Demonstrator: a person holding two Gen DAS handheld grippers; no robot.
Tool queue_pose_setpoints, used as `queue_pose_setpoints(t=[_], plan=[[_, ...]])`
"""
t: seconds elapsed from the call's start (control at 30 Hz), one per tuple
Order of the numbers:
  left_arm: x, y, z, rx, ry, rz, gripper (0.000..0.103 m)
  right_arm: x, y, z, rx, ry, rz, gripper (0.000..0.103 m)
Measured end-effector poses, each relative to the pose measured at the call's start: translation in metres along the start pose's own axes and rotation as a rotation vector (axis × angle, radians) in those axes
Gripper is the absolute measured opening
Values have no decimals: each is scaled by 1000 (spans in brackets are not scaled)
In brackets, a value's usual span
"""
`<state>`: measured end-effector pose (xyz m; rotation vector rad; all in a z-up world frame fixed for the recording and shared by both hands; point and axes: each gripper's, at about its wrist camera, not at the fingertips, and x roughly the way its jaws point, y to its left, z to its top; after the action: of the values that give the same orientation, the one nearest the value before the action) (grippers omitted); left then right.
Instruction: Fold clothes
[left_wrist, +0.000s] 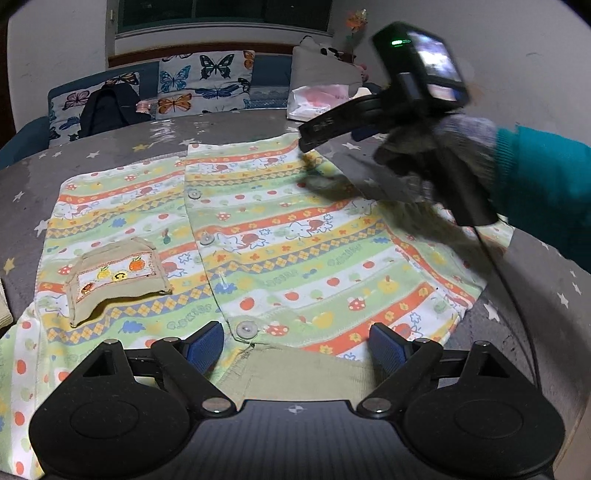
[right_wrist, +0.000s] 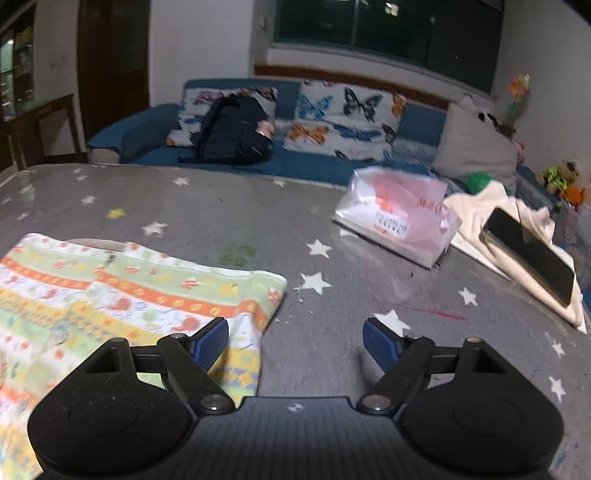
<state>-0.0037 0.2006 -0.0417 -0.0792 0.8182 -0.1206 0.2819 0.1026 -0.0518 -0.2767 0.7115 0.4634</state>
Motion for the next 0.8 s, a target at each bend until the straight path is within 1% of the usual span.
queue_pose_setpoints(t=[0.03,0.1,0.2,0.3,0.43,0.53,0.6,0.63,0.67,0.7,0.8], plan=[[0,0,0,4,1,-1,89,5,-1,0,1,9,-13,82],[0,0,0,6,3,-4,89,13,-6,-4,-1,12,-42,87],[0,3,0,-8,1,-17,89,11,-14,-4,23,-7,-85,86],[-1,6,1,-22,1,-25,89,7,-19,-4,28,-22,-73,86],[-5,11,4,-47,-3,-9,89,15,-15,-4,17,14,-57,86],[-18,25,5,-69,-34,40,88,5,-8,-5,-33,-13,-76,87],[-28,37,5,-88,-57,85,87,-8,-2,-6,-63,-34,-65,91],[-33,44,5,-99,-68,109,86,-16,2,-7,-73,-45,-48,94],[-39,51,5,-110,-79,133,83,-24,5,-8,-83,-55,-30,99],[-44,59,5,-119,-91,163,82,-33,8,-9,-94,-65,-13,102],[-59,83,4,-142,-124,268,80,-54,20,-18,-119,-70,64,103]])
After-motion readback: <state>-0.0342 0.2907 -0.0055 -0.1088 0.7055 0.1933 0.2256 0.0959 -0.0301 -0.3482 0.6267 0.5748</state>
